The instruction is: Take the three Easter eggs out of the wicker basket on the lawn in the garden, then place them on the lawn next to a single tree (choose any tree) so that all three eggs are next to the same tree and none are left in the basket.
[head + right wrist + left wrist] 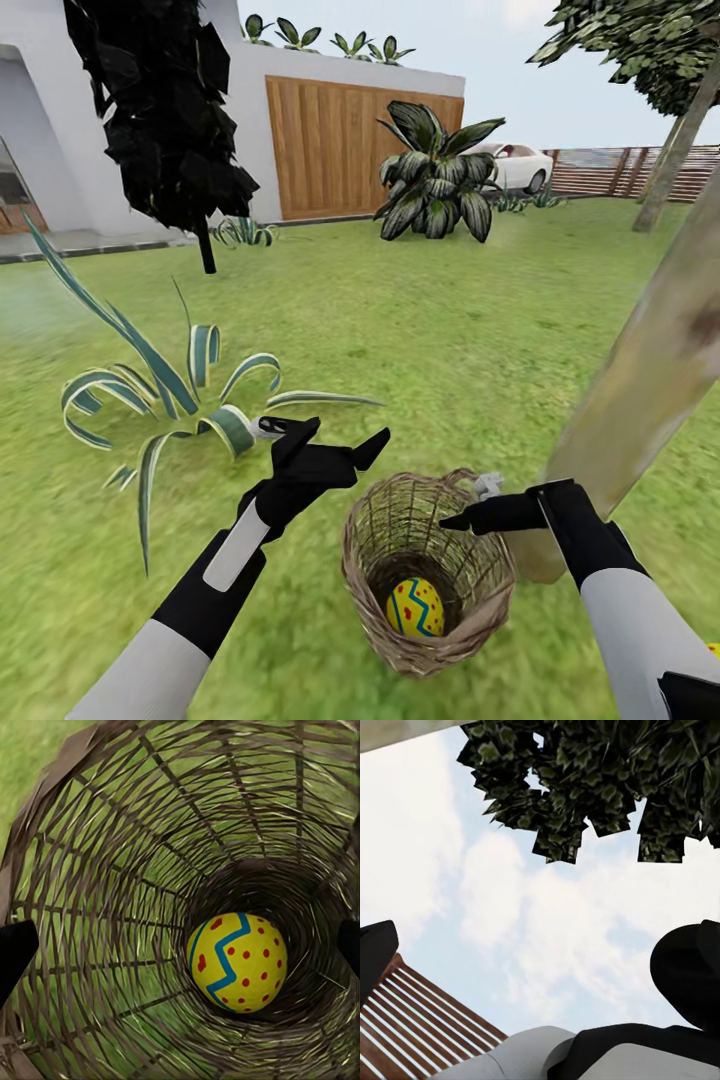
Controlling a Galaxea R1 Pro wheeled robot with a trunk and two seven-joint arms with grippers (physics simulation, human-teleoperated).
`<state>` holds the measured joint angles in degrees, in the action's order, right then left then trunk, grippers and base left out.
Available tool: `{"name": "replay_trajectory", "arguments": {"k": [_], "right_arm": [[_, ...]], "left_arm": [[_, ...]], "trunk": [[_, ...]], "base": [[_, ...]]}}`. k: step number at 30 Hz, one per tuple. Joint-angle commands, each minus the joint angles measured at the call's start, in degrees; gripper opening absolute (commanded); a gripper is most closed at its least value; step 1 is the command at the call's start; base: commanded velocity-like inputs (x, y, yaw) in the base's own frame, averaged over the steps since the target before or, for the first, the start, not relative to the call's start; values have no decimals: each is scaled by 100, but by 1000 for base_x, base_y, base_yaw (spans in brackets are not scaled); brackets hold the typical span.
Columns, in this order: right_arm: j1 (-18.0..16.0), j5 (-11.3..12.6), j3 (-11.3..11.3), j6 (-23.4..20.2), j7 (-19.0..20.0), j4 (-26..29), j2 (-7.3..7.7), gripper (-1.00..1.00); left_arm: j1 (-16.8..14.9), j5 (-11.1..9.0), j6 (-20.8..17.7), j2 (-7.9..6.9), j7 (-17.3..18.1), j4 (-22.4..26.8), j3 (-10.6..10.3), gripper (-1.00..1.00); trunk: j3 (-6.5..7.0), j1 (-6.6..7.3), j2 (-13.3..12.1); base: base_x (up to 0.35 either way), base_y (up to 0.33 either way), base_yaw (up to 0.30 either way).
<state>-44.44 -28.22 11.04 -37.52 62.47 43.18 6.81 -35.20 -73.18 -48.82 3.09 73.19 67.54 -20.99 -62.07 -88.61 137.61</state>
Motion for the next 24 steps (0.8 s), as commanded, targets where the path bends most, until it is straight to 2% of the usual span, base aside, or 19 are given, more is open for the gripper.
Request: {"name": "replay_trajectory", "arguments": {"k": [1,8,10,11,12,13,15,16,19,21,24], "right_arm": [[-3,-43,21,-36,42,7,-4,100],[-3,-85,12,-41,-14,-99,-10,100],[-2,-139,-9,-48,-319,-216,-20,100],[-1,-184,-22,-55,-613,-255,-34,100],[1,-238,-46,-81,-1220,-298,-104,100],[0,-263,-72,-107,-1879,-321,-245,100],[-2,-294,-93,-149,-2655,-336,-547,100],[-2,-345,-124,-198,-3156,-380,-810,100],[-3,-559,-386,-250,-4083,-740,-1217,100],[-13,-624,-562,-273,-4404,-1058,-1390,100],[-22,-637,-608,-348,-4467,-1162,-1479,100]], "left_arm": [[-4,-35,-49,-1,2,2,-10,100],[-4,-32,-51,-7,1,25,-9,100],[-4,-36,-56,-27,8,53,5,100],[-4,-37,-56,-34,9,80,9,100],[-4,-49,-57,-47,10,126,9,100],[-4,-65,-62,-58,15,182,8,100],[-4,-75,-65,-64,15,247,8,100],[-4,-79,-66,-67,13,279,8,100],[-4,-81,-67,-65,16,306,7,100],[-4,-82,-67,-63,14,311,7,100],[-4,-82,-67,-63,12,312,1,100]], "trunk": [[-4,1,2],[-4,1,2],[-4,1,2],[-4,1,2],[-4,1,2],[-4,1,2],[-4,1,2],[-4,1,2],[-4,1,2],[-4,1,2],[-4,1,2]], "base": [[18,15,-24],[2,2,-3],[0,0,0],[0,0,0],[0,0,0],[0,0,0],[0,0,0],[0,0,0],[0,0,0],[0,0,0],[0,0,0]]}}
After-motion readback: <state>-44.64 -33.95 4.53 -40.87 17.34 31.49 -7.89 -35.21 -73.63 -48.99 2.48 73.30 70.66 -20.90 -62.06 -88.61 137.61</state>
